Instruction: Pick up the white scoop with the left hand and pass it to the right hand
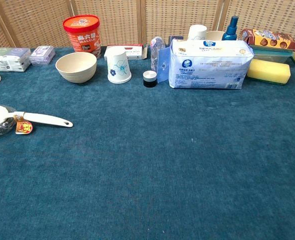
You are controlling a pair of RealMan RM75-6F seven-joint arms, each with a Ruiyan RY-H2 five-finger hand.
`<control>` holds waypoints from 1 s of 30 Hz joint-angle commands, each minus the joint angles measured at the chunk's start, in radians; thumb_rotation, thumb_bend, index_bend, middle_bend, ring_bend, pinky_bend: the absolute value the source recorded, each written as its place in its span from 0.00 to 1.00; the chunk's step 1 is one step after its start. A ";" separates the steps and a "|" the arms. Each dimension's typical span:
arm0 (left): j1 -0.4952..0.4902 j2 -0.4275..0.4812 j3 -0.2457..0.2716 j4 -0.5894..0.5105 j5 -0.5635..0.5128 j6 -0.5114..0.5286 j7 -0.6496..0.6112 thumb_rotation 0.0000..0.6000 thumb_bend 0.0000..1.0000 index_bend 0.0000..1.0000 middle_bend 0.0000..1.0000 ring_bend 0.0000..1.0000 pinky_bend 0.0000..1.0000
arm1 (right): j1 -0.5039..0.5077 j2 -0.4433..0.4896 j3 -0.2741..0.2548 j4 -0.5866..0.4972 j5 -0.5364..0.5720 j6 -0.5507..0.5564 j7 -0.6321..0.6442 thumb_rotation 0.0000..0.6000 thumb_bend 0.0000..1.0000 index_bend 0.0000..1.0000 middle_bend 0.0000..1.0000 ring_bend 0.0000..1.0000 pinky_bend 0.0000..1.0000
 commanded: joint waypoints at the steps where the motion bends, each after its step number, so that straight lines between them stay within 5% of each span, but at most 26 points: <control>1: -0.001 0.001 0.000 0.000 -0.001 -0.003 -0.003 1.00 0.00 0.00 0.00 0.00 0.00 | 0.000 -0.001 -0.001 0.005 -0.010 0.005 0.003 0.85 0.00 0.00 0.00 0.00 0.00; 12: -0.023 0.007 -0.005 0.004 -0.043 -0.068 -0.013 1.00 0.00 0.00 0.00 0.00 0.00 | -0.001 0.003 -0.008 -0.004 -0.015 -0.001 0.021 0.85 0.00 0.00 0.00 0.00 0.00; 30: -0.304 -0.243 -0.114 0.237 -0.364 -0.560 0.080 1.00 0.00 0.00 0.00 0.00 0.00 | 0.012 -0.009 -0.005 0.007 0.005 -0.038 0.014 0.85 0.00 0.00 0.00 0.00 0.00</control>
